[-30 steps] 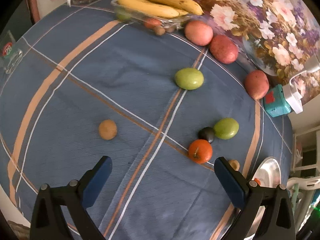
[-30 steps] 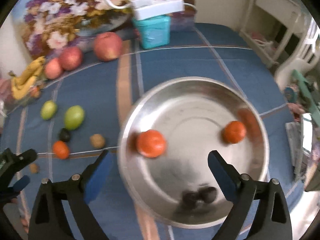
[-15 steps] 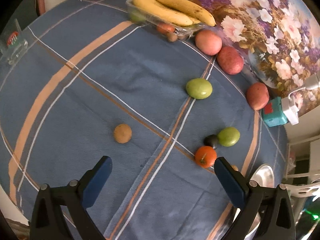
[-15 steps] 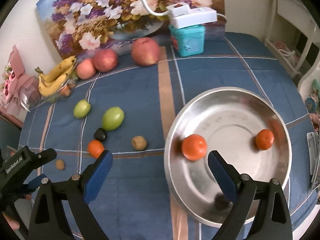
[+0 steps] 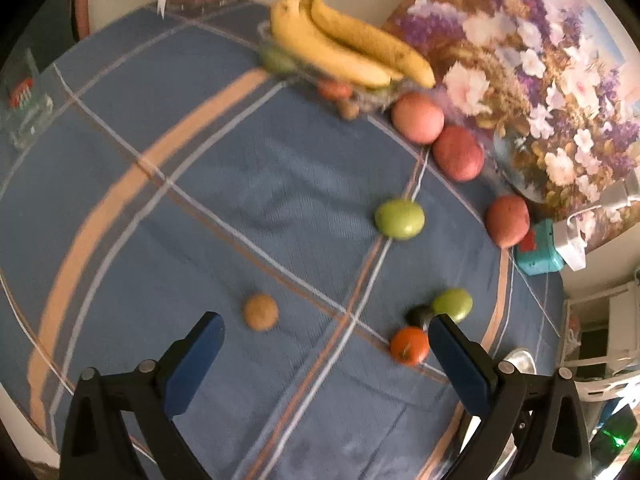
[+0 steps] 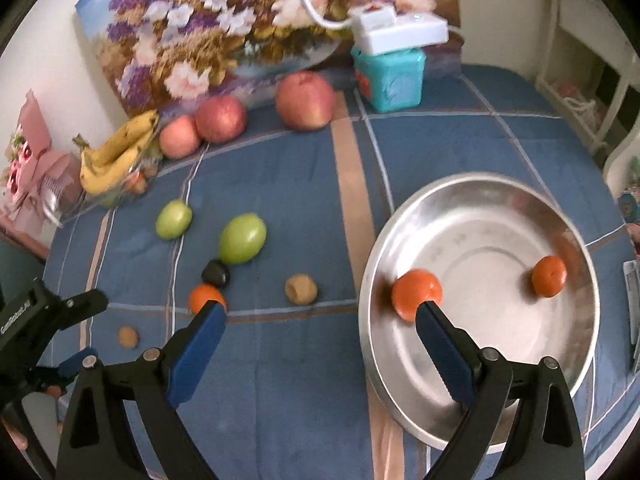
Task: Organize fruits
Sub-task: 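Withdraw both tools from the plate toward the remaining fruit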
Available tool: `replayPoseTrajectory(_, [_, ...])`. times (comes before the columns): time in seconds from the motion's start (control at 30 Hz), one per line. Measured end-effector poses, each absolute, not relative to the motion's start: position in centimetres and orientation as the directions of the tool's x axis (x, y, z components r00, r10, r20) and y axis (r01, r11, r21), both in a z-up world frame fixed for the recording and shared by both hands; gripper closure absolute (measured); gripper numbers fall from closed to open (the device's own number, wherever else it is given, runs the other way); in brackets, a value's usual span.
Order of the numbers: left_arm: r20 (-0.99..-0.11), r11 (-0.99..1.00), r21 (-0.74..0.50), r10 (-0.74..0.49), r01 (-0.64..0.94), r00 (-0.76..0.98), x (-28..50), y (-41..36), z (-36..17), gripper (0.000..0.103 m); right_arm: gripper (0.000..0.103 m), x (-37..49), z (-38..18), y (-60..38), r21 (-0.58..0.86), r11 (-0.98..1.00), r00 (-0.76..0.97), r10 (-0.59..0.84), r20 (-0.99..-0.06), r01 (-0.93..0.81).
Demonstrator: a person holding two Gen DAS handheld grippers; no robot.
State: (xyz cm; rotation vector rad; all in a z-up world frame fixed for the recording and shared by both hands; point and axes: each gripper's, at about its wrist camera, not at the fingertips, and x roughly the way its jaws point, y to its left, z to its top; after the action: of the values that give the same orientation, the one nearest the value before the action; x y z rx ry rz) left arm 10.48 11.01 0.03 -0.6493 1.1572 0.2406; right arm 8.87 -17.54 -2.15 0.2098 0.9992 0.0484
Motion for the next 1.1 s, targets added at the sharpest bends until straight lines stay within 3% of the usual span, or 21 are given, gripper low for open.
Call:
replayPoseTrajectory(0.3, [-0.905,0.84,-0.31,-0.117,-0.446,0.409,11.8,14.8,0.6,0.0,0.007,9.6,-2.8,-14.6,0.204,0.978,0.528,0.15,-0.836,0.045])
replayPoseTrajectory(0.6, [-0.912,0.826,-0.275,-0.063,-0.491,0.405,11.2,18.1,0.4,0.0,0.007,10.4,-3.7,-8.5,0.206,0.978,0.482,0.193,-0.855,-0.027])
replayPoseTrajectory(0.9, [-0.953,0.863,-0.25,-0.139,-0.439,0.268,12.4,14.4,-4.7,0.0,0.007,11.8,-6.3,-6.1,0.178,0.983,0.42,0.176,-0.89,-0.034])
replayPoseTrajectory(1.1, [-0.972,0.877,-0.198,-0.119,-0.438,0.202,12.7,13.3,-7.3,0.0,0.007,12.4,-8.8,-5.5,0.13,0.991,0.372,0.134,-0.919,-0.033])
